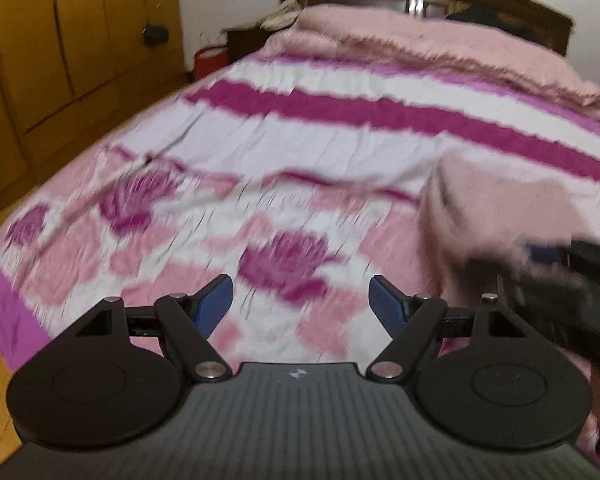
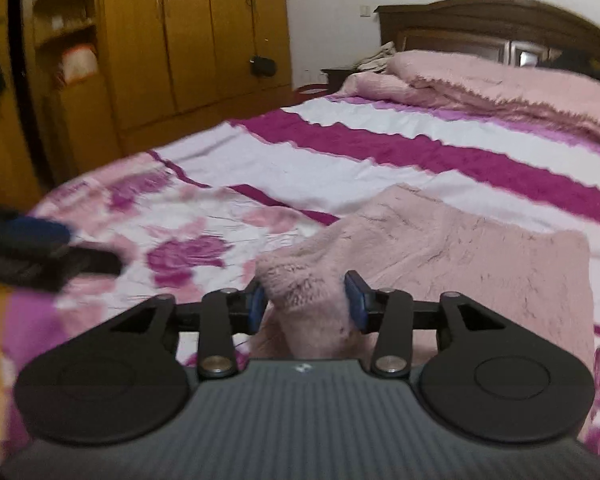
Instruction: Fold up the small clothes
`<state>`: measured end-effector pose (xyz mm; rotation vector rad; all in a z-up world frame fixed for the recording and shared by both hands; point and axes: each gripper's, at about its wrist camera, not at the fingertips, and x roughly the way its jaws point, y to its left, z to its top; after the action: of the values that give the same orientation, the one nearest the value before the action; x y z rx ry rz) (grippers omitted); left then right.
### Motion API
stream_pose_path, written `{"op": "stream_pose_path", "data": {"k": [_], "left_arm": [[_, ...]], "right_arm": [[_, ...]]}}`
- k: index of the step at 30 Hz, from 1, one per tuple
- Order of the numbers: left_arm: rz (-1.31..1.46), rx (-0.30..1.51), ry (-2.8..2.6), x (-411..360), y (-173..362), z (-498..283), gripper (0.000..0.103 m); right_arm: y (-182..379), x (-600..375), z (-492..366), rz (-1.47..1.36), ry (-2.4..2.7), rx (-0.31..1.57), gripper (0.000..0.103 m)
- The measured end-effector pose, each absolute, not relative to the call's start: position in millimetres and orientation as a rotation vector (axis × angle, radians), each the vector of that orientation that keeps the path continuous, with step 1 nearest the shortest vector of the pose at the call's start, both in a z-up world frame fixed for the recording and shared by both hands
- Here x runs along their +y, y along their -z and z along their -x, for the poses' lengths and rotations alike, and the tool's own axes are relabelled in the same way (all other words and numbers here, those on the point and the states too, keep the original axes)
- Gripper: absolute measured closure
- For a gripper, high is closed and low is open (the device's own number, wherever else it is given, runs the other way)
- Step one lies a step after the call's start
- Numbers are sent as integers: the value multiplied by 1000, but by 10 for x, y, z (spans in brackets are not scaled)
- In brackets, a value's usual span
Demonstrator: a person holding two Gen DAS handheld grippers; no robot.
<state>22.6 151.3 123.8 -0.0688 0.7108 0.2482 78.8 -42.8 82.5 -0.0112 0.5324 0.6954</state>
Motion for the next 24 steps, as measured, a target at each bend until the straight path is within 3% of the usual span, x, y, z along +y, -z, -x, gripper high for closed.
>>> {"op": "stream_pose_path", "data": {"k": [7,10,21,22,23,24], "left_arm": [[115,664,-52,1176,-1422,-780,22],[111,660,10,972,-1353,-1146,22],[97,788,-15,624,-755,-2303,23],[121,804,9,642,-697,-2352,30],[168,821,61,667,-626,-2374,53],[185,829,81,661,-592,-2383,64]], "right_arm": [[-1009,-1124,-644,-149,-632,502,58],[-990,-1447,-731,-238,-550,487,40],[-399,-2148,-1827,-522,-321,688,39],[-339,-2116,-1899,-521,-339,704,39],[-283,-2080,-1960,-520,-369,716,39],[-251,-2039,-1990,-511,-406,722,40]]}}
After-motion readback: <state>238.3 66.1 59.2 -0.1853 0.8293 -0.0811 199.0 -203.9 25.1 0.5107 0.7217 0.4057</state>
